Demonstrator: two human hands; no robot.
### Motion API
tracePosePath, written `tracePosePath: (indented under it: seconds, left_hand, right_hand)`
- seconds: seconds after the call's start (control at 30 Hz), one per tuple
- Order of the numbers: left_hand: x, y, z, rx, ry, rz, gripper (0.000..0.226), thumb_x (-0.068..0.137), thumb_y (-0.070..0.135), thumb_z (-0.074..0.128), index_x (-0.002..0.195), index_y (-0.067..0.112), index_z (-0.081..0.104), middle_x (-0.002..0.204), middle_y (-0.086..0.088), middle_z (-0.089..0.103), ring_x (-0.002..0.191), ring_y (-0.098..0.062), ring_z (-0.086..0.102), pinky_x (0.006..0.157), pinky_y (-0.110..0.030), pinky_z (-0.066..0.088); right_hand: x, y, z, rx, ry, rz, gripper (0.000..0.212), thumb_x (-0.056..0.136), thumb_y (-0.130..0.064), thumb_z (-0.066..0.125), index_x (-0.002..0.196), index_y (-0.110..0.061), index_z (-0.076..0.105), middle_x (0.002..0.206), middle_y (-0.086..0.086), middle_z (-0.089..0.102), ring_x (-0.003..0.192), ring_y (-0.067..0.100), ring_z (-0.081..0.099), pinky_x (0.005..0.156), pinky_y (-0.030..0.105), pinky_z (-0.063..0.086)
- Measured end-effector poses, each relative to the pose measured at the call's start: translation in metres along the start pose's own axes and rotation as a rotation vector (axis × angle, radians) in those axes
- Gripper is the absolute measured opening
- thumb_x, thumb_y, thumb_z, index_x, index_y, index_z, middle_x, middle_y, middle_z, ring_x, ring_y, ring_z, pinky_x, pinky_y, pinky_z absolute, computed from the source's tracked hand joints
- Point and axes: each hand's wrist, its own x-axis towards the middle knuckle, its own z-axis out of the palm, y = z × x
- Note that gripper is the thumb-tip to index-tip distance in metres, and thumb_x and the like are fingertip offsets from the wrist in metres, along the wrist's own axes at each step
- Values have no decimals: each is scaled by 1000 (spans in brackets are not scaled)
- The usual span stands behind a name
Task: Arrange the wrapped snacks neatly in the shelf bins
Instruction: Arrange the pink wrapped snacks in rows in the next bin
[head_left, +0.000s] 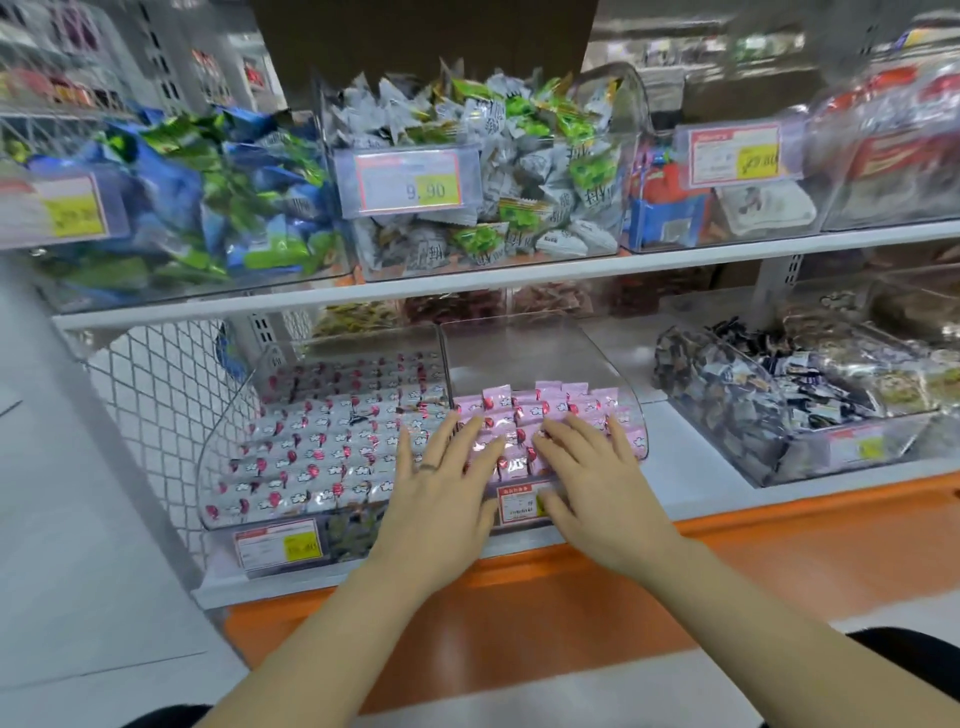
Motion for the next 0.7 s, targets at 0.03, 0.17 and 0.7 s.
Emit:
tracePosePath:
  seconds: [0.03,0.17,0.7]
  left_hand:
    - [-1,-2,1,8,3,-4,64,70,40,75,128,24,53,136,-5,52,127,-29,47,98,-63,30]
    - [-2,-4,3,16,17,-12,61,69,40,75,125,24,56,135,-4,53,126,-29,48,100,-59,24]
    - [-47,-107,-5,-124,-88,-320,64,87,59,16,142,32,34,151,0,31,141,-27,25,110,-59,12]
  right_hand:
    - [0,-1,1,7,7,5,53,78,-38,38,120,-15,60,125,3,60,121,27,54,101,57,35]
    - [-2,-2,2,27,6,0,52,79,-37,38,121,-16,59,121,0,60,120,26,53,104,54,31]
    - [44,-93,-15,92,-131,-317,60,84,-38,37,135,-8,47,143,12,44,136,31,35,113,45,5]
